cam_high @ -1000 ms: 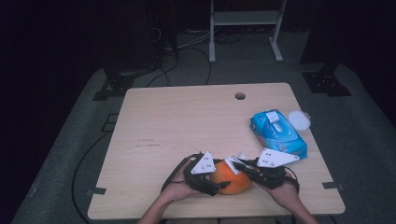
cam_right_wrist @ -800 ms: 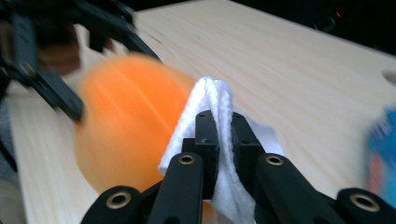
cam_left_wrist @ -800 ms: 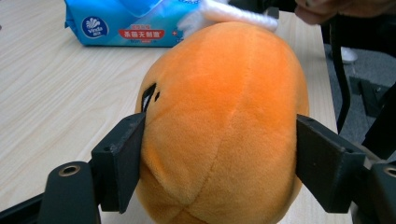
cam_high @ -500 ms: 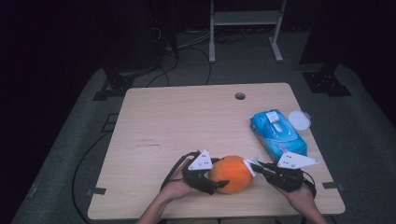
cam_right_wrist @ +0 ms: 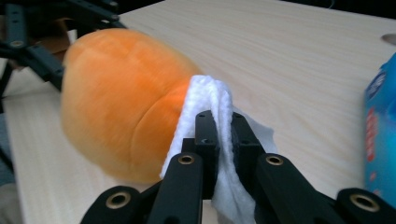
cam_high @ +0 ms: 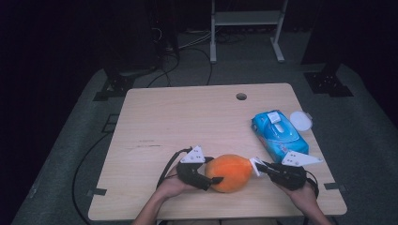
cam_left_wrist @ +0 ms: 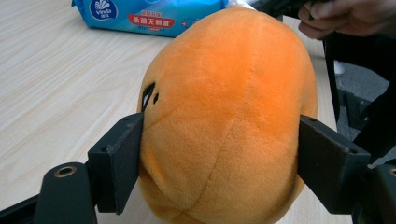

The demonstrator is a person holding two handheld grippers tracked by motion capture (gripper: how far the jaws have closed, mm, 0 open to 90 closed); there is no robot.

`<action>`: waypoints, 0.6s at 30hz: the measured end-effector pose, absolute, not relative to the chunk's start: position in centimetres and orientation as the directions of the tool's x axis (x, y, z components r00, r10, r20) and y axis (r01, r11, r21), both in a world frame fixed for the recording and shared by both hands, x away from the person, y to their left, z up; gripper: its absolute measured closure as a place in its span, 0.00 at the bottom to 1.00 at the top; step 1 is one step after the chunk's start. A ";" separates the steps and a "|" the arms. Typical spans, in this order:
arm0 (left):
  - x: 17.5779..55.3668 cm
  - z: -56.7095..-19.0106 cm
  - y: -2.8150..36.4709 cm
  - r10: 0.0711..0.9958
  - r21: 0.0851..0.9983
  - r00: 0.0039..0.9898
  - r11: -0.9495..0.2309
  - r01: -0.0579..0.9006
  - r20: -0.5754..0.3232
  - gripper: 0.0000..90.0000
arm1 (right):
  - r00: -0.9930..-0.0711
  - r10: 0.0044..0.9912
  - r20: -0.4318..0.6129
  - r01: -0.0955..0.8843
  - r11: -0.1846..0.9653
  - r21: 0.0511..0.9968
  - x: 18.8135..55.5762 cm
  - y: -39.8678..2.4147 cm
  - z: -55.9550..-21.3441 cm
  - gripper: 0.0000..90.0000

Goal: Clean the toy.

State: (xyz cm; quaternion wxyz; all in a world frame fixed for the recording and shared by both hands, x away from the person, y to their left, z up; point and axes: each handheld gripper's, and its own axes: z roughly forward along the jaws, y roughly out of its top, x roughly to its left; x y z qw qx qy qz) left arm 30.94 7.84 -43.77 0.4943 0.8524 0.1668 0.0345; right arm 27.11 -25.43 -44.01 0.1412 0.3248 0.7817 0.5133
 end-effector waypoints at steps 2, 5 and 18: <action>30.8 -43.7 7.6 0.319 0.854 0.943 -0.459 0.244 -0.098 0.24 | -0.756 0.644 0.118 0.353 0.250 0.902 26.8 -25.2 -43.8 0.93; 30.7 -43.6 7.2 0.325 0.853 0.941 -0.463 0.242 -0.091 0.24 | -0.776 0.622 0.104 0.320 0.246 0.915 26.7 -24.2 -42.9 0.93; 30.2 -43.2 6.3 0.324 0.851 0.945 -0.480 0.212 -0.052 0.22 | -0.851 0.521 0.065 0.229 0.256 0.939 26.5 -19.6 -40.7 0.93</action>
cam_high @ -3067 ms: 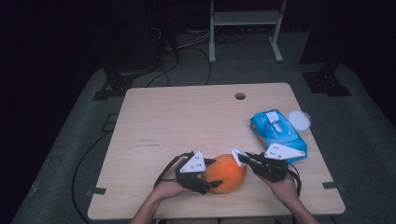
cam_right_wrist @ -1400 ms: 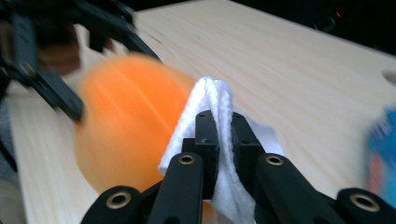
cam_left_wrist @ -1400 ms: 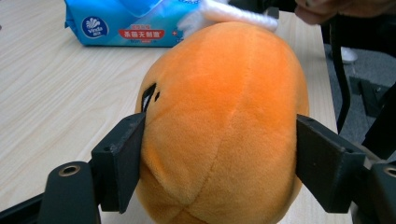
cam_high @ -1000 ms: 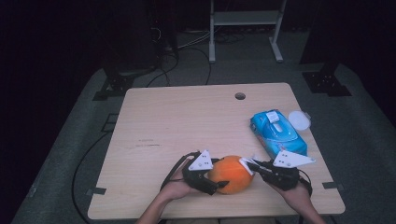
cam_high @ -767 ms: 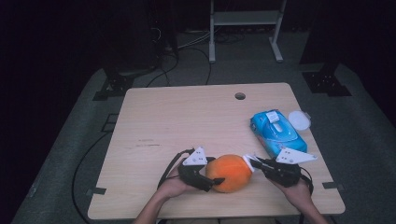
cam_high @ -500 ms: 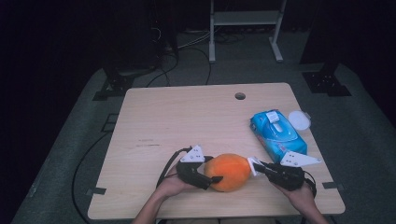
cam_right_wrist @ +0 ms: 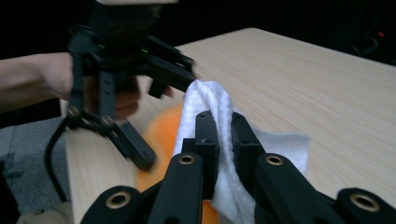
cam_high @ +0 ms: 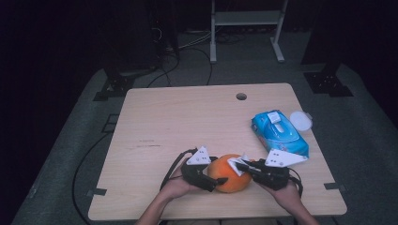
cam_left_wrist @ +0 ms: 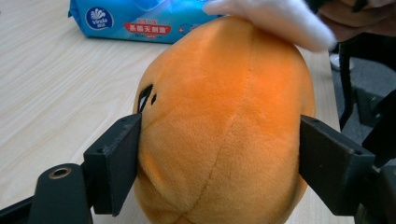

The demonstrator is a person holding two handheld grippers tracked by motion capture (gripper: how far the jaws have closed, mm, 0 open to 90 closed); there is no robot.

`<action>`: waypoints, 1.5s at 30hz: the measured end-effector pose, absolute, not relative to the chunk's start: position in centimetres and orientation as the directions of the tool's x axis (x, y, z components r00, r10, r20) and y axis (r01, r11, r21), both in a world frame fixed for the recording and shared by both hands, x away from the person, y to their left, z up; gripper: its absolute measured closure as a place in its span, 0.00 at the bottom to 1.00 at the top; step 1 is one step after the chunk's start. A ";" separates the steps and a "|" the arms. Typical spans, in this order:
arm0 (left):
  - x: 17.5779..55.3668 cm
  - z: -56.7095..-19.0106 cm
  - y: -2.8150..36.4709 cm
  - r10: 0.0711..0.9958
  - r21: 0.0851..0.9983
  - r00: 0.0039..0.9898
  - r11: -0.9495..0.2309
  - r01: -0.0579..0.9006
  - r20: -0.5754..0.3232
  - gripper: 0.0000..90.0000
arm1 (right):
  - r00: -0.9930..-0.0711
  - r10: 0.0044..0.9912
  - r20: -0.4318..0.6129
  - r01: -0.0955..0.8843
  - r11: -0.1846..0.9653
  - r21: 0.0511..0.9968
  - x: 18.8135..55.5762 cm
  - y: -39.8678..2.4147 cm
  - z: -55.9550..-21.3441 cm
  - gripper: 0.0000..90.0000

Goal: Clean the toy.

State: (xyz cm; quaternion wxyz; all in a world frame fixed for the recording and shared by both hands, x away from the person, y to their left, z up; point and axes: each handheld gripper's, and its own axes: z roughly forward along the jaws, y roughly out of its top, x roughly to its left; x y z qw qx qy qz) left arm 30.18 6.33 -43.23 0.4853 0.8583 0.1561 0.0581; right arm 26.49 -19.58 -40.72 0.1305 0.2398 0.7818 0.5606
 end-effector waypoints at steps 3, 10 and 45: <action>30.2 -43.3 6.7 0.330 0.852 0.942 -0.476 0.220 -0.059 0.23 | -0.860 0.510 0.012 0.193 0.305 0.933 26.4 -18.4 -40.3 0.93; 30.7 -43.7 7.4 0.310 0.859 0.945 -0.451 0.242 -0.104 0.22 | -0.812 0.584 -0.016 0.220 0.331 0.917 27.0 -20.9 -41.0 0.93; 30.9 -44.0 6.4 0.243 0.875 0.962 -0.432 0.219 -0.121 0.10 | -0.816 0.578 -0.030 0.204 0.336 0.919 26.0 -21.9 -41.0 0.93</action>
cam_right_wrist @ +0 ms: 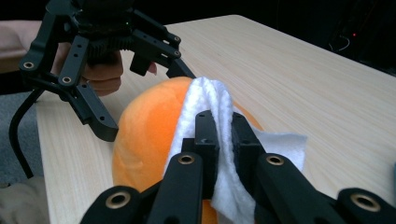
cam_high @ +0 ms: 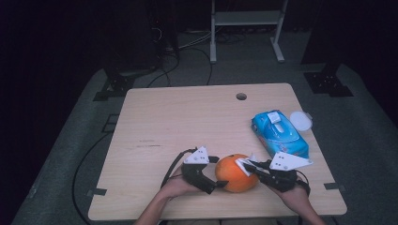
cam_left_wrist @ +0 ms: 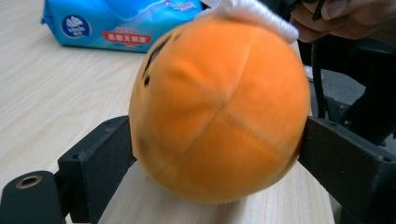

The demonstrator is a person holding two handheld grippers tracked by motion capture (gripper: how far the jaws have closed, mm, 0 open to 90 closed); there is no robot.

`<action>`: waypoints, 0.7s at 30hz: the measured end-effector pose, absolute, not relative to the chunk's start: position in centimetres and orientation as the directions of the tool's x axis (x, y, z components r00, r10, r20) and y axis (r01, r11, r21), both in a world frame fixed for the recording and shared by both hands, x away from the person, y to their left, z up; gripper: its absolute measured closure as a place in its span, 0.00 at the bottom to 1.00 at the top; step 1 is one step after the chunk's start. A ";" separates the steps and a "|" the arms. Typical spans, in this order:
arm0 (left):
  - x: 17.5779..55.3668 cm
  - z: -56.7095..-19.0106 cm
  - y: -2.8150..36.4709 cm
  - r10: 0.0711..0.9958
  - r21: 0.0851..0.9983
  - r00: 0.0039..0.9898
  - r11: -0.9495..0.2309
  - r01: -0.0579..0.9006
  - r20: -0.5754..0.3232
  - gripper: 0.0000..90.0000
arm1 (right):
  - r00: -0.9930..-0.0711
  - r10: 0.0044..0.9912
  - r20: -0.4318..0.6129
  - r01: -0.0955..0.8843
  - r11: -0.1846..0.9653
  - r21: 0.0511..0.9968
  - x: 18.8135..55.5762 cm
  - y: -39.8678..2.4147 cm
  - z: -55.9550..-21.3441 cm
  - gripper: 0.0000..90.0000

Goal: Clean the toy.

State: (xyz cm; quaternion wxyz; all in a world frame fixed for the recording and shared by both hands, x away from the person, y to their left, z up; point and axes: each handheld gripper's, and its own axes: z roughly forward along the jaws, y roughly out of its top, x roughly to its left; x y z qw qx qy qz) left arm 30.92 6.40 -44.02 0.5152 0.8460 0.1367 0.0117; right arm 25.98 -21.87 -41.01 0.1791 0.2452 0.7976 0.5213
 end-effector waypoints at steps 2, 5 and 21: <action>30.8 -44.4 5.9 0.233 0.866 0.964 -0.449 0.221 -0.126 0.10 | -0.809 0.588 -0.025 0.214 0.334 0.918 25.9 -22.3 -41.0 0.93; 30.8 -44.9 5.1 0.233 0.857 0.966 -0.469 0.213 -0.112 0.08 | -0.803 0.596 -0.011 0.229 0.325 0.917 25.9 -22.9 -41.2 0.93; 30.1 -41.4 6.8 0.316 0.897 0.945 -0.391 0.205 -0.079 0.36 | -0.787 0.616 0.039 0.228 0.231 0.946 27.2 -22.3 -40.1 0.93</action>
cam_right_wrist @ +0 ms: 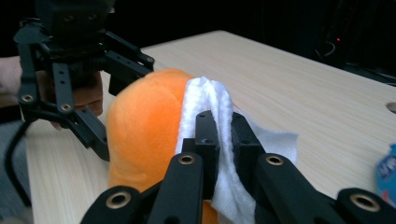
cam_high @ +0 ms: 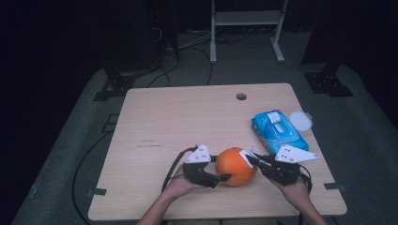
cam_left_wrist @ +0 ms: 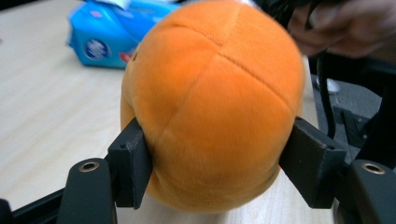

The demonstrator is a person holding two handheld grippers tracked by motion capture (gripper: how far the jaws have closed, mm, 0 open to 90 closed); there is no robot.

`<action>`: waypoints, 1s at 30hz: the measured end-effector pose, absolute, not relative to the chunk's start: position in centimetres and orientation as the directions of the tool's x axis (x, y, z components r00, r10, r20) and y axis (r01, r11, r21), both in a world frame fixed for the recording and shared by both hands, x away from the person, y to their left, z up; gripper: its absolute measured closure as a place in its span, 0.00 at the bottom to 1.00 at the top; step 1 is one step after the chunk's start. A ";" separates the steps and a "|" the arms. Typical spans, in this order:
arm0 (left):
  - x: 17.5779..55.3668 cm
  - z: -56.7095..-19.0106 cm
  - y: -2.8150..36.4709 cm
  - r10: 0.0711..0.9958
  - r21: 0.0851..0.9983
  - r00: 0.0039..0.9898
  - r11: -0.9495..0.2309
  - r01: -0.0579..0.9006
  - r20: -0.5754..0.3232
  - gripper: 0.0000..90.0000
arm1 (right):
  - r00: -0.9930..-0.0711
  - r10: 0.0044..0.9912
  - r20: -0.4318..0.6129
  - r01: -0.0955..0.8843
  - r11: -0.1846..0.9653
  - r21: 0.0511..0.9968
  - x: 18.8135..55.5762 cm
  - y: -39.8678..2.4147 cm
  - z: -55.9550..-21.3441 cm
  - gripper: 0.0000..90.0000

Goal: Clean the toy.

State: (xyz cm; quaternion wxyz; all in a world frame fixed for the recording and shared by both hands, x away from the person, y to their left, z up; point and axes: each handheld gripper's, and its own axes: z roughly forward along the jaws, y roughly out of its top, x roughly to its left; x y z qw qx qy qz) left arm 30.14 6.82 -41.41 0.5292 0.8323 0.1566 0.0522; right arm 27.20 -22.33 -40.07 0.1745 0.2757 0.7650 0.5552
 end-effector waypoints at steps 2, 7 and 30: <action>29.5 -40.1 7.9 0.335 0.884 0.942 -0.430 0.185 -0.034 0.36 | -0.799 0.595 0.087 0.245 0.189 0.951 27.8 -21.6 -40.1 0.93; 29.3 -40.2 9.0 0.393 0.841 0.919 -0.487 0.238 -0.032 0.36 | -0.811 0.574 0.116 0.290 0.221 0.931 28.6 -19.7 -41.1 0.93; 31.7 -42.0 7.3 0.262 0.900 0.964 -0.429 0.075 0.044 0.12 | -0.820 0.571 0.019 0.212 0.272 0.939 27.5 -20.1 -40.7 0.93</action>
